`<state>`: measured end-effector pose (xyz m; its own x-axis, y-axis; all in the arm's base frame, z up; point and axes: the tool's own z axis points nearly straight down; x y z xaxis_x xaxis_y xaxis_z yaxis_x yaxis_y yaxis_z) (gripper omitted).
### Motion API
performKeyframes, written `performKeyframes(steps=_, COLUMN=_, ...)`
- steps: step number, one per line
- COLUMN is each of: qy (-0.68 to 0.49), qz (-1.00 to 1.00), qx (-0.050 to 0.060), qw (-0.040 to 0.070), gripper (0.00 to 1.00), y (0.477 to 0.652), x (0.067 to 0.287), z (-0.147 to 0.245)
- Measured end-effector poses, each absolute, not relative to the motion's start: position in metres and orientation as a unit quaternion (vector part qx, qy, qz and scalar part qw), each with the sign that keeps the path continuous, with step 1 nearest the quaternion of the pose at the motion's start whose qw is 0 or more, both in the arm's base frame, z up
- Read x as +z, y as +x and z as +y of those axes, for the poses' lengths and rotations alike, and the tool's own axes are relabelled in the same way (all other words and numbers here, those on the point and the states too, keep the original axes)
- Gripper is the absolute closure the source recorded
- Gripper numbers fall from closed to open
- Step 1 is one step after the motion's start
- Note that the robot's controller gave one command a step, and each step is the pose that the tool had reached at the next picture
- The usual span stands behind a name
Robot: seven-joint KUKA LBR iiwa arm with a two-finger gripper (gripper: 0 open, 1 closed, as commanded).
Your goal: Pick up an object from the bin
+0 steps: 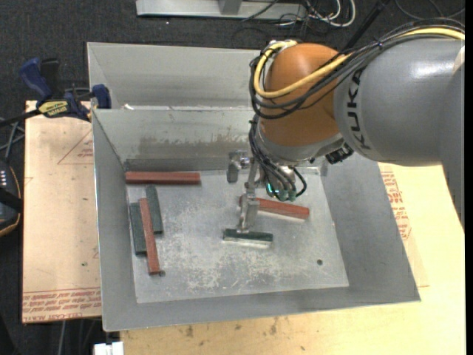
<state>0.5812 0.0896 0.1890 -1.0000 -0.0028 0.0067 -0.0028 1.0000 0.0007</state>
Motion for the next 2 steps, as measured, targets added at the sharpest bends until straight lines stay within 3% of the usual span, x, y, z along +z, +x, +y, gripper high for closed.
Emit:
performKeyframes(steps=1, qy=0.0, qz=-1.0, qx=-0.001, qw=0.0, gripper=0.0, y=0.583, x=0.193, z=0.089)
performKeyframes(steps=2, qy=-0.046, qz=-0.999, qx=-0.001, qw=-0.002, gripper=0.0, y=0.571, x=0.152, z=0.072)
